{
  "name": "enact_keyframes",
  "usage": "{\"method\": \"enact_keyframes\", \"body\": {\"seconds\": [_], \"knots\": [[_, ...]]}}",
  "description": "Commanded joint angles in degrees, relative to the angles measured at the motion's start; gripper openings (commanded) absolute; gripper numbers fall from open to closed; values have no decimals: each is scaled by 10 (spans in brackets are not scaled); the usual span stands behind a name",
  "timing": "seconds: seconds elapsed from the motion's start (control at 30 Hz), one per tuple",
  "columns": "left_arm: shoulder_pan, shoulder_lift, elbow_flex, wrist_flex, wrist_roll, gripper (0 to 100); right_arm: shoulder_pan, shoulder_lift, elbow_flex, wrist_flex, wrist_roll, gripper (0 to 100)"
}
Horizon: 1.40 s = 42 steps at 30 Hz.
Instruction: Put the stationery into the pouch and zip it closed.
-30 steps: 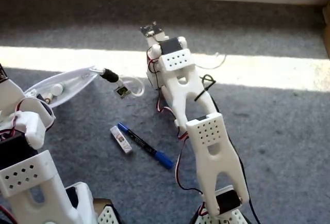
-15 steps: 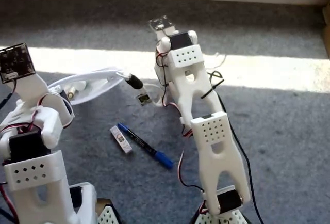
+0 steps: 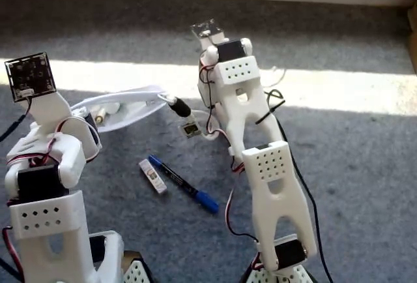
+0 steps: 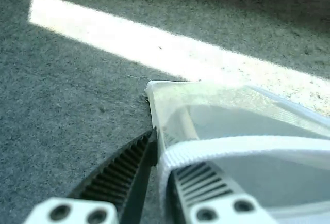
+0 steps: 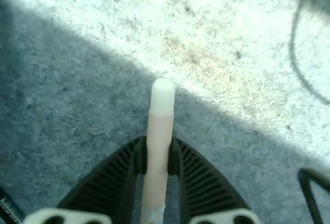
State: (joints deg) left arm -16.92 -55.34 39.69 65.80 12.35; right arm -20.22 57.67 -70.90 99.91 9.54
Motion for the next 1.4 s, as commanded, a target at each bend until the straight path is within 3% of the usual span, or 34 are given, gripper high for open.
{"method": "enact_keyframes", "body": {"seconds": [0.0,0.6,0.93,1.37], "knots": [[11,-19,-8,-15,4,8,7,-80,-27,13,1,5],[11,-15,-8,-17,4,8,8,-150,7,14,-13,5],[10,-15,-8,-17,4,8,5,-327,201,7,-12,5],[10,-15,-7,-17,4,8,-4,-507,471,-125,-11,5]]}}
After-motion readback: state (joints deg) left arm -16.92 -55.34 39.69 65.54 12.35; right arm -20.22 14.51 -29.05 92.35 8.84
